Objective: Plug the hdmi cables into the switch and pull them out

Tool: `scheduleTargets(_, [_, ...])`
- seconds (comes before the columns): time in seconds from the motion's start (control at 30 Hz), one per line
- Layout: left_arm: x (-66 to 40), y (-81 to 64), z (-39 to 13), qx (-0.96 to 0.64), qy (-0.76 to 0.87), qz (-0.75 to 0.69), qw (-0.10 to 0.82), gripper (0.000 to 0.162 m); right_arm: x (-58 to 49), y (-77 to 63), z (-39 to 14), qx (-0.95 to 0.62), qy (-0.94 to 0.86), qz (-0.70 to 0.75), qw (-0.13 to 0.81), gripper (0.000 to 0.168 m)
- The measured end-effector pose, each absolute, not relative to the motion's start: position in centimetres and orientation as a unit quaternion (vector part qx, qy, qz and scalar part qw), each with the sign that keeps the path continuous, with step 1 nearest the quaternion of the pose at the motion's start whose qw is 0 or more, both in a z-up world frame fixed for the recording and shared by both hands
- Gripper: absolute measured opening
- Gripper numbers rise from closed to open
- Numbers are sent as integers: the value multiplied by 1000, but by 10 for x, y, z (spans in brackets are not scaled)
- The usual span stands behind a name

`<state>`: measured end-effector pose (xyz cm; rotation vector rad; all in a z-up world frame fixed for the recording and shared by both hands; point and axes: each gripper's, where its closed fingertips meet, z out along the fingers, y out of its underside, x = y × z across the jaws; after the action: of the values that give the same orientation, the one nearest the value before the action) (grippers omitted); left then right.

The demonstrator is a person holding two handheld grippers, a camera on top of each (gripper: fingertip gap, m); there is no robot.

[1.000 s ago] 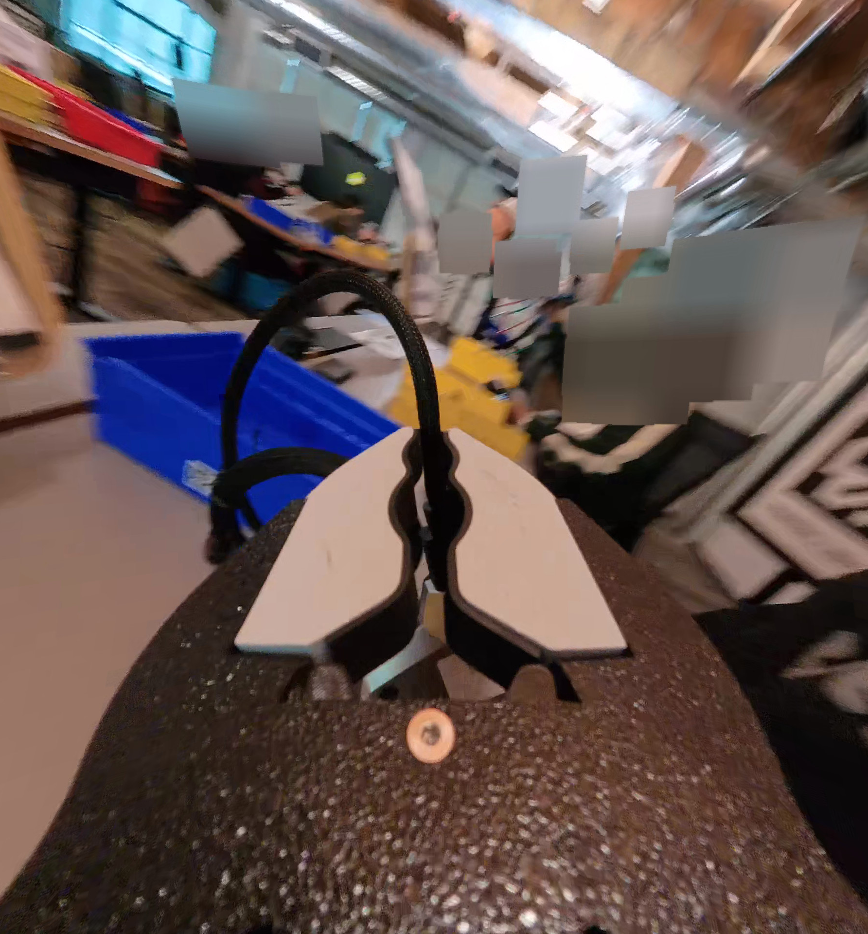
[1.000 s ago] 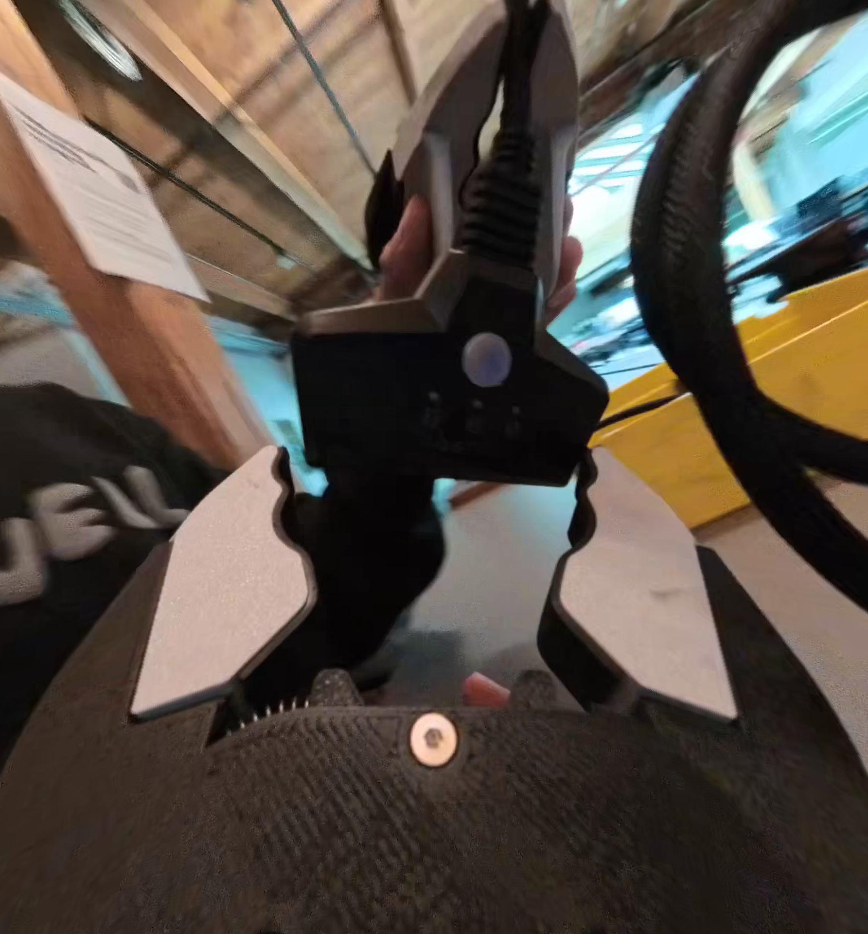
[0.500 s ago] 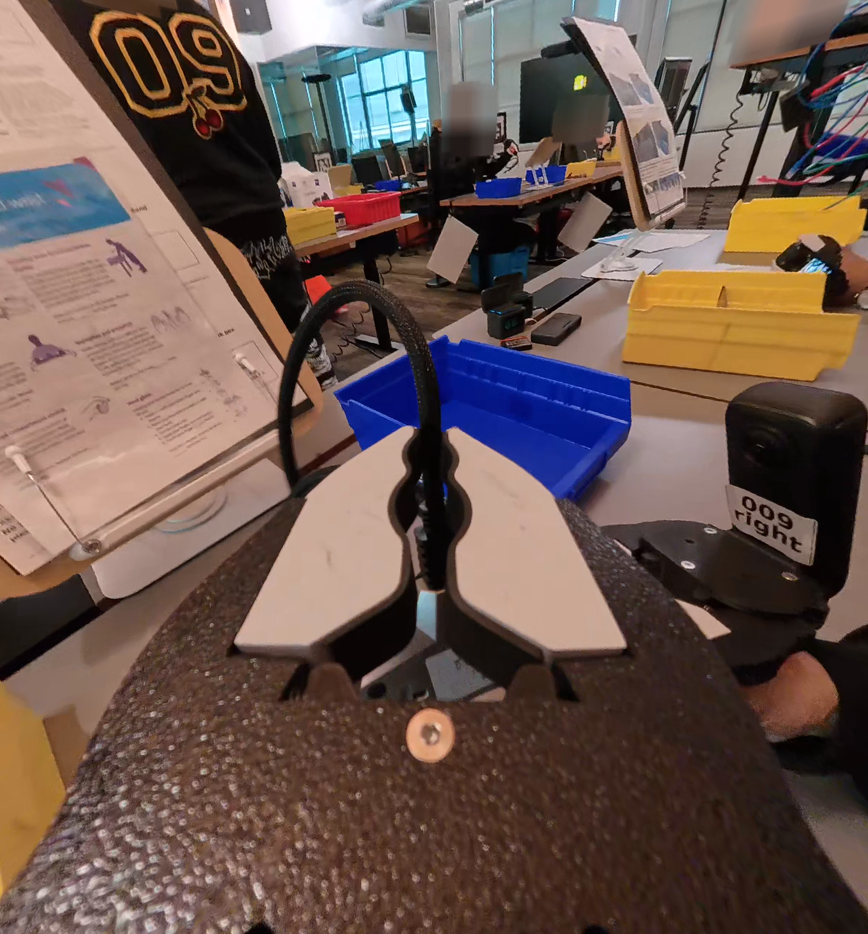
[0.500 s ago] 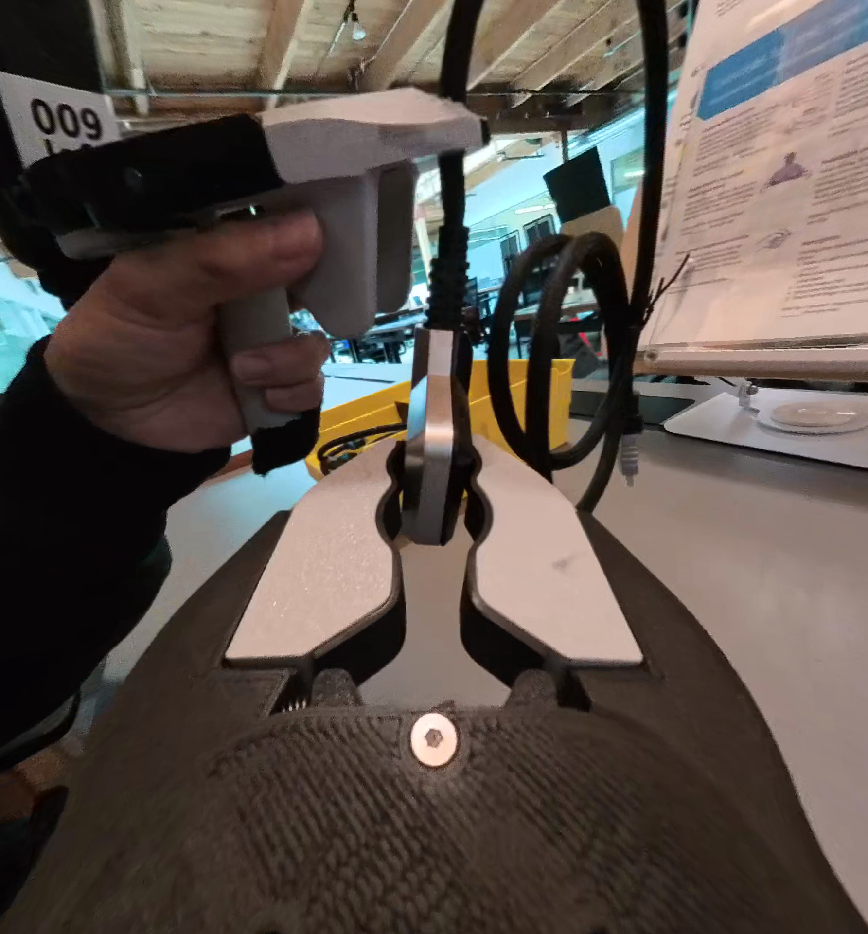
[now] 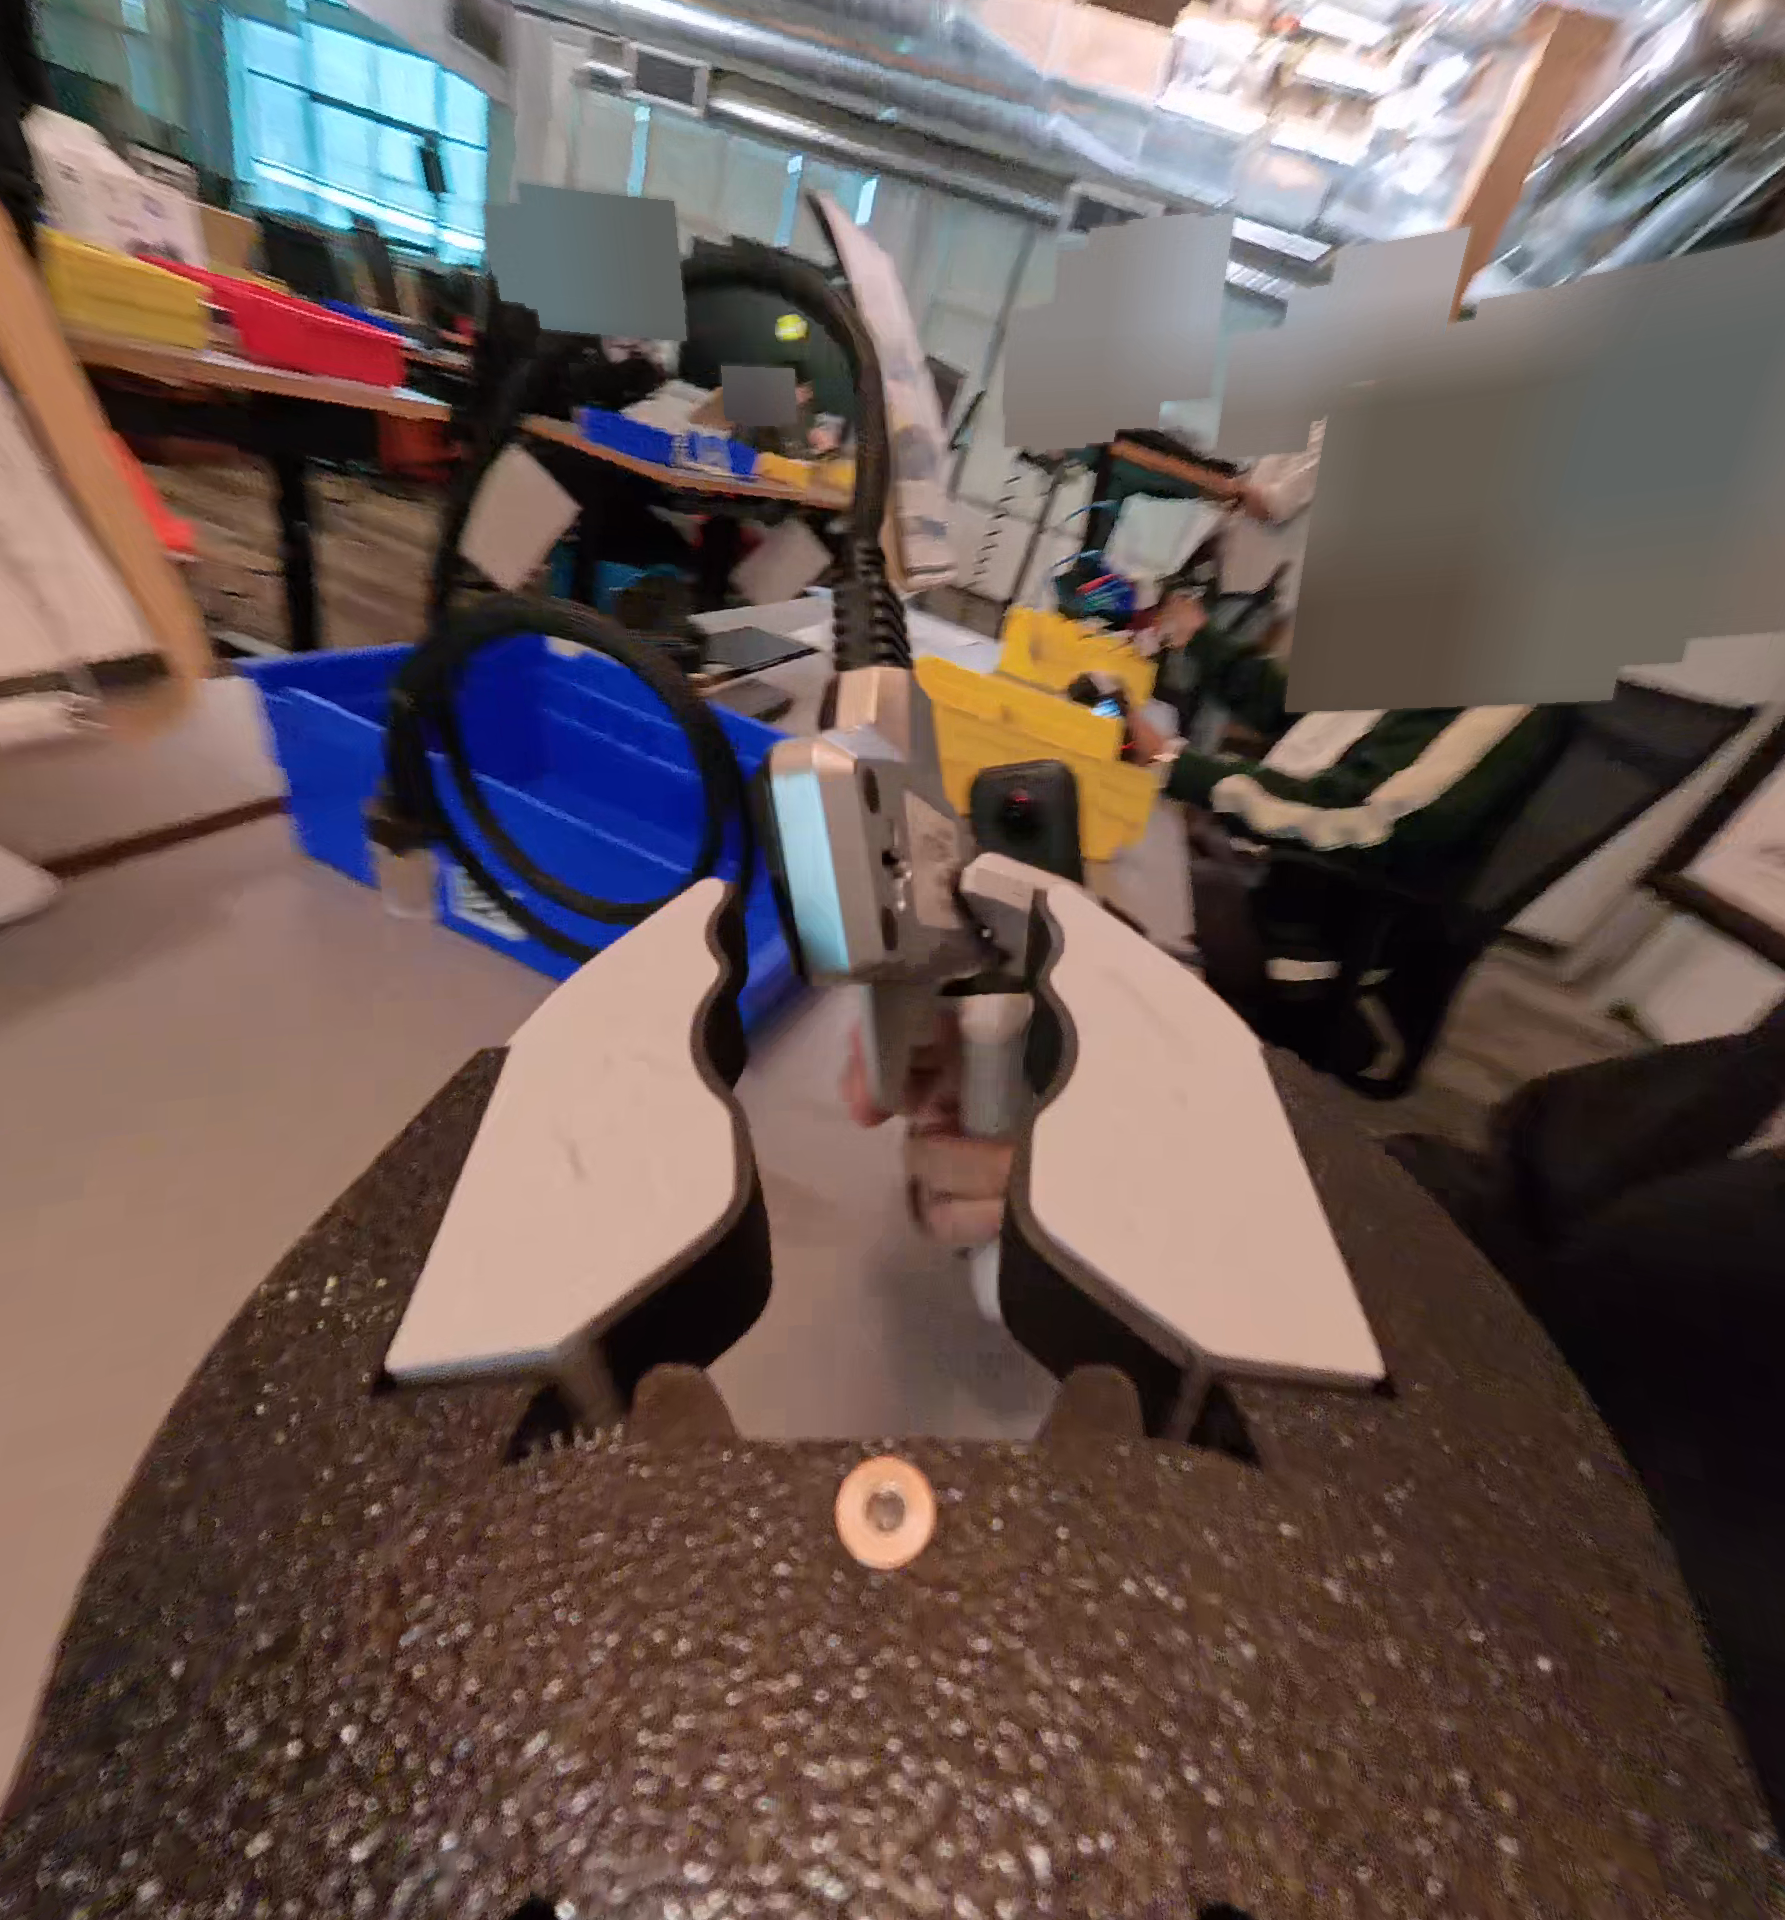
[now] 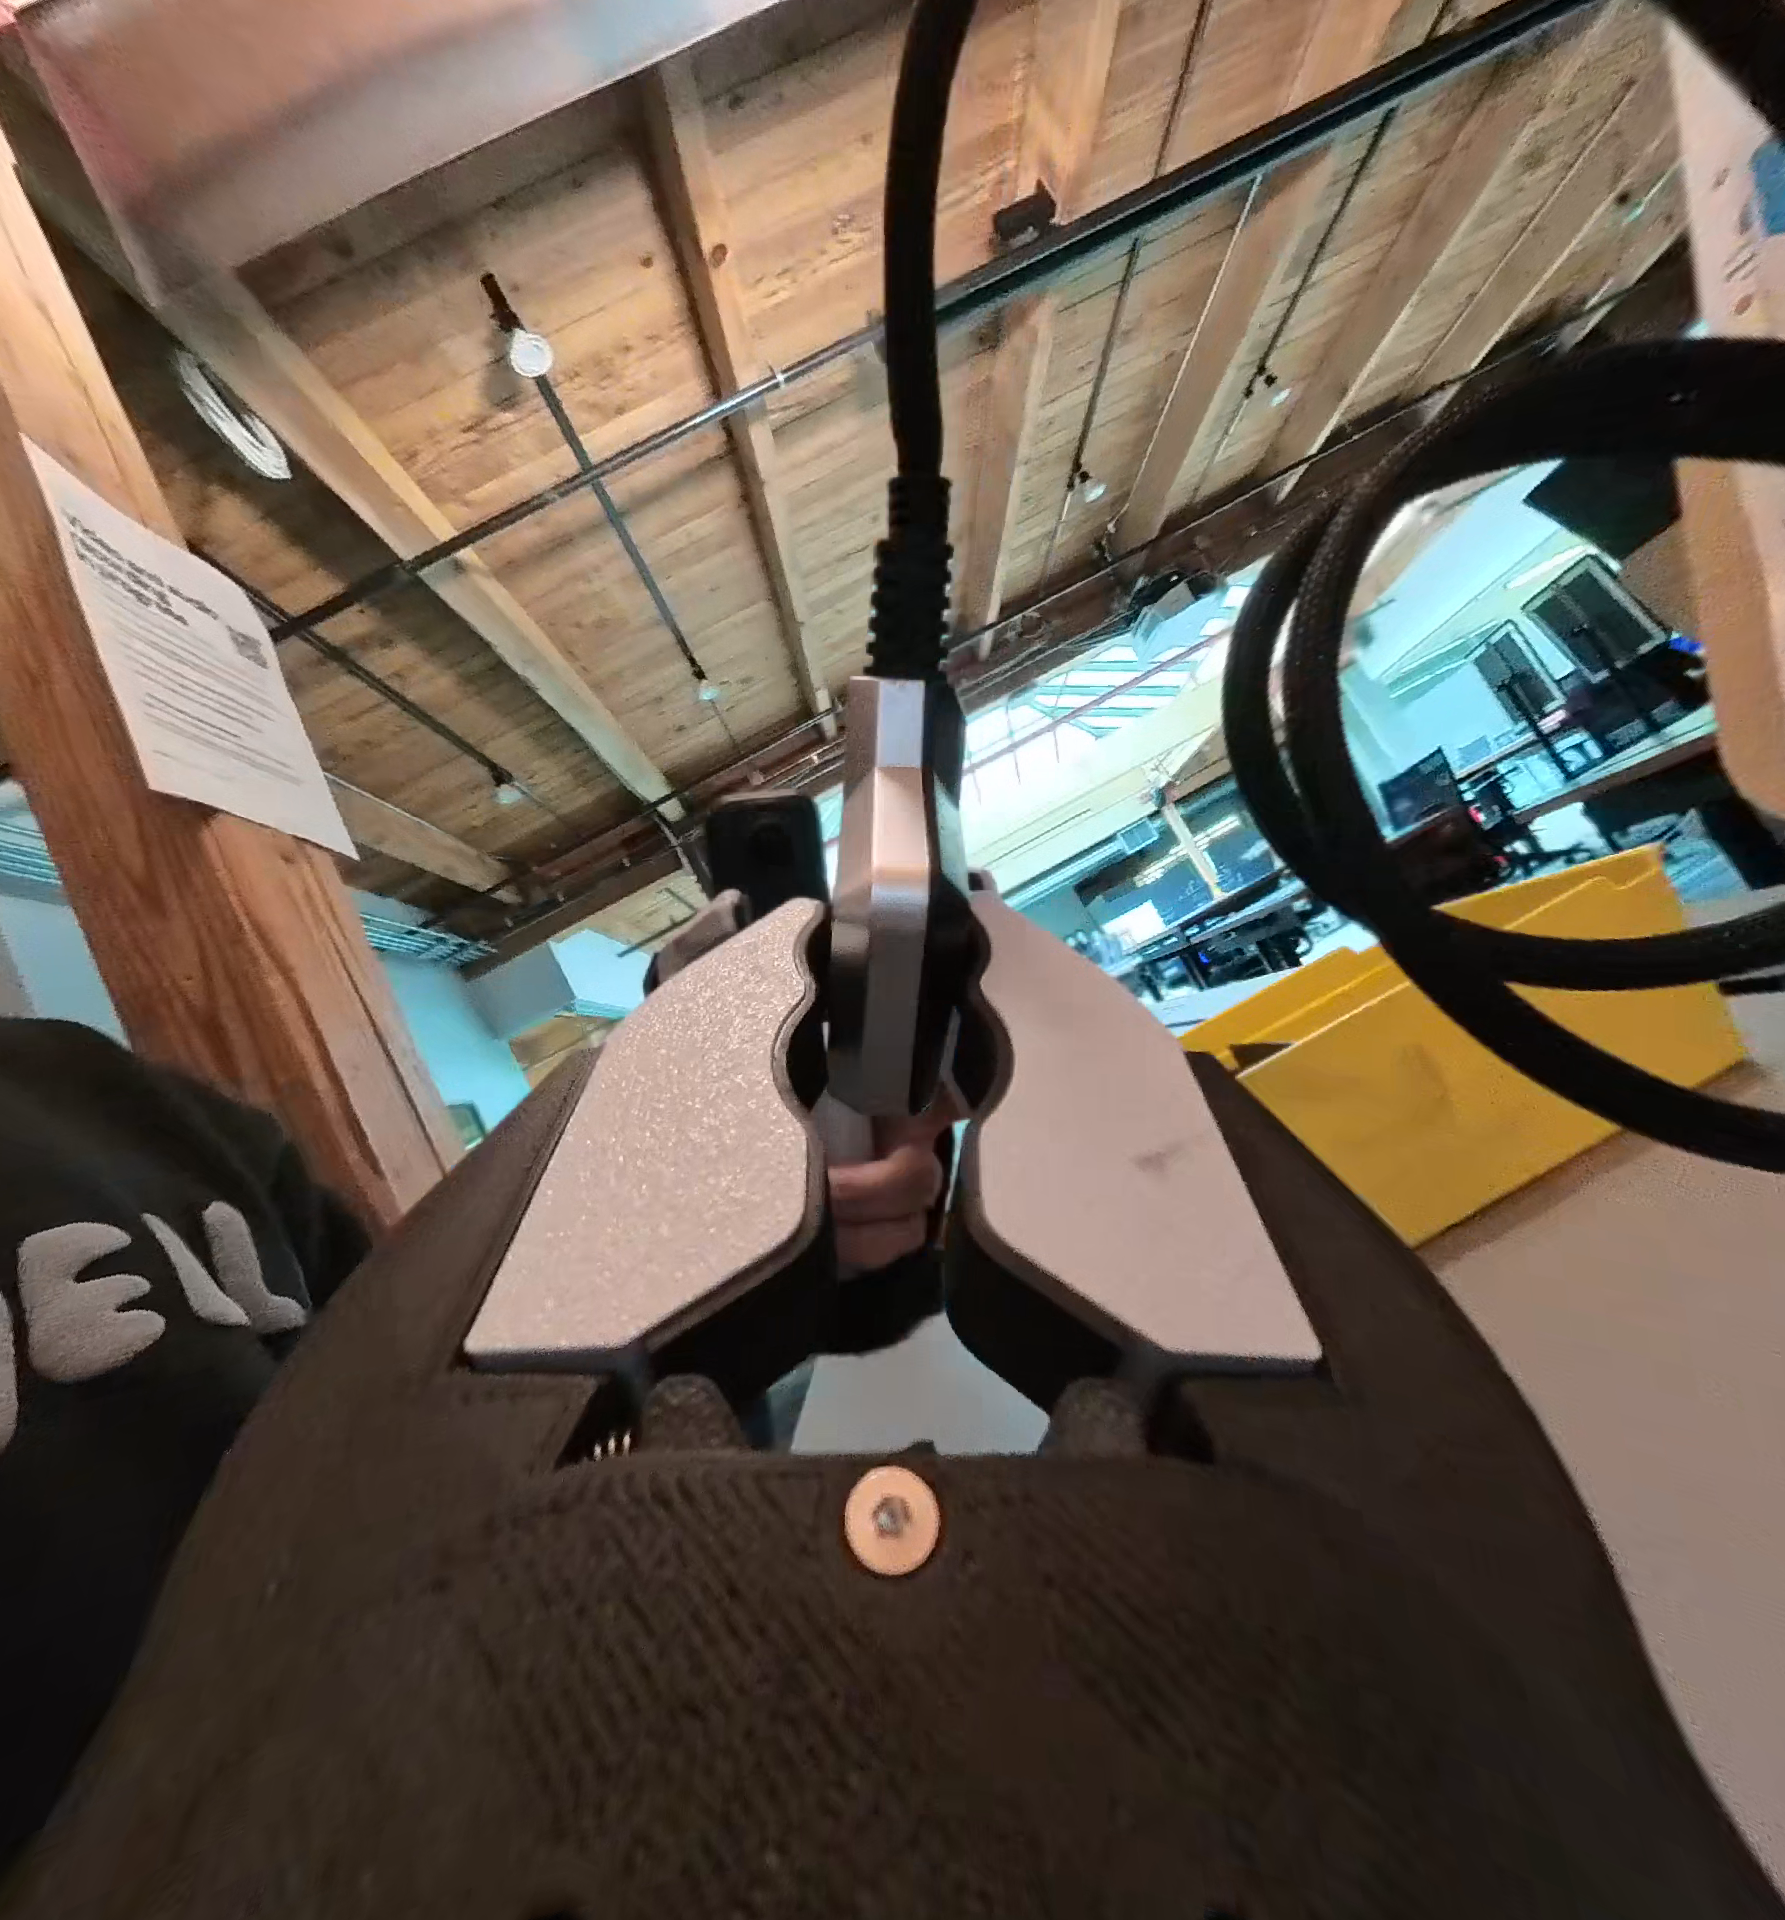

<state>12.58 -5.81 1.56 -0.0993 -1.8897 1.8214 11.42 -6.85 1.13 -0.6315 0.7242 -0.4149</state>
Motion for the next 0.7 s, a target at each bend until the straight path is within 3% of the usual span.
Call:
scheduleTargets(0.07, [121, -61, 12, -21, -682, 680, 268, 46, 116, -59, 9, -296, 348, -188, 869, 21])
scheduleTargets(0.1, [126, -62, 11, -12, -677, 691, 254, 26, 116, -56, 7, -293, 348, -179, 873, 21])
scheduleTargets(0.2, [132, -59, 6, -29, -680, 700, 218, 22, 129, -53, -13, -337, 392, -173, 838, 34])
scheduleTargets(0.33, [148, -47, 16, -154, -691, 705, -43, 20, 133, -53, -30, -421, 432, -181, 777, 70])
scheduleTargets(0.43, [139, -40, 29, -312, -642, 656, -247, 20, 126, -54, -14, -386, 408, -174, 809, 68])
scheduleTargets(0.5, [129, -40, 31, -382, -612, 620, -308, 20, 117, -47, -4, -356, 376, -106, 849, 66])
scheduleTargets(0.7, [96, -36, 21, -494, -556, 594, -306, 20, 104, -40, 8, -278, 317, 28, 906, 52])
